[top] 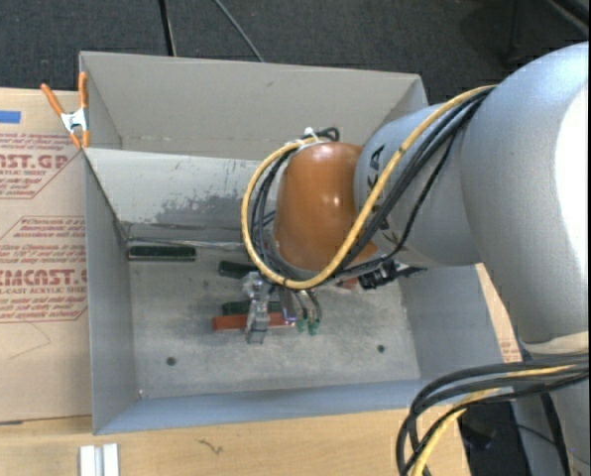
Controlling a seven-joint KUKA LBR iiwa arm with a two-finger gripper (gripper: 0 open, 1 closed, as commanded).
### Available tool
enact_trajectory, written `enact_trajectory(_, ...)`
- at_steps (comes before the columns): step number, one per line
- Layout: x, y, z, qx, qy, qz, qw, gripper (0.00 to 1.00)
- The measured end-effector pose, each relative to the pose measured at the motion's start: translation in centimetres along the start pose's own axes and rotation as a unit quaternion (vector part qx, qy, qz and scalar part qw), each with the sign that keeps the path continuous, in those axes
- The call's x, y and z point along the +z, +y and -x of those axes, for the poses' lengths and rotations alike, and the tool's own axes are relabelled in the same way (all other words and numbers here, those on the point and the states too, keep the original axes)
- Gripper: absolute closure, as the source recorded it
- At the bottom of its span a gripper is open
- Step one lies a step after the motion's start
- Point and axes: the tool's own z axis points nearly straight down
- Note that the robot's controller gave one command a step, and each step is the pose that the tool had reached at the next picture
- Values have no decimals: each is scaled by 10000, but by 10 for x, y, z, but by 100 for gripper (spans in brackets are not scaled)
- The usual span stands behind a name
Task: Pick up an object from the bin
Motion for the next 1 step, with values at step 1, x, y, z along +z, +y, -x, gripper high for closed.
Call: enact_trajectory(1, -6, 1, 0, 0, 5, -1, 10000, 100)
